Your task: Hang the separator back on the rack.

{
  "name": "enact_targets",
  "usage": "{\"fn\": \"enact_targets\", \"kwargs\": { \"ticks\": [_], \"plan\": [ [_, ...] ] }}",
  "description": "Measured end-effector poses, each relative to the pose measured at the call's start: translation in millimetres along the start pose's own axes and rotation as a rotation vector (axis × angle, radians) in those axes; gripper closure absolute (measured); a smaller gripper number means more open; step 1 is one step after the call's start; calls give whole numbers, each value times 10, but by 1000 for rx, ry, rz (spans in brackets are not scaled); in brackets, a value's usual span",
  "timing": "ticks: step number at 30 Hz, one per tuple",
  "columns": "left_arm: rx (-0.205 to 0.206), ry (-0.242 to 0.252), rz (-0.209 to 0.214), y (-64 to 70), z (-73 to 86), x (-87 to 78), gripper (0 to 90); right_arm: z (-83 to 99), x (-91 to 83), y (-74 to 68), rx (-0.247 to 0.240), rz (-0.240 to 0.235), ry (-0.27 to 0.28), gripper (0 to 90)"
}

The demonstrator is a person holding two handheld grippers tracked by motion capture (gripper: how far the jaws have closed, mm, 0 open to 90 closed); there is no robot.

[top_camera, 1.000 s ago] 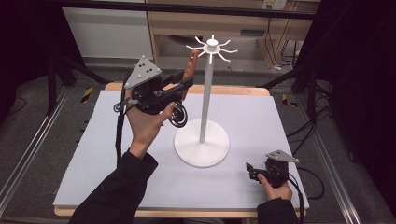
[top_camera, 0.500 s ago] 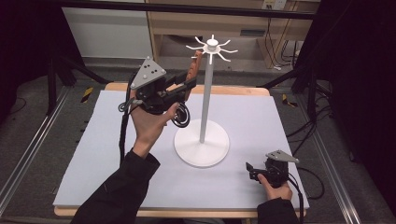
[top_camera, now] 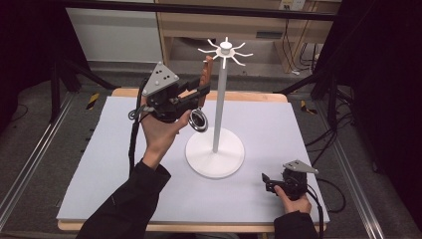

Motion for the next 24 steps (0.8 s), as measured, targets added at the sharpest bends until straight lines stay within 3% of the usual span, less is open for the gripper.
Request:
{"fn": "enact_targets", "kwargs": {
  "ticks": [11, 24],
  "plan": [
    [11, 4, -12, -11, 2, 8, 658, -1, 6, 2, -8, 4, 1, 62],
    [38, -38, -12, -40, 113, -85, 480, 3, 2, -4, -1, 0, -3, 62]
  ]
}}
Point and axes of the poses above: each handheld gripper's, and its own axes: x roughly forward along the jaws, z roughly out of its underside, y roughly to its right, the point moved 9 cm from there along x, roughly forward along the jaws, and after that the axes turned 4 degrees about z, right-handed, at the moved point
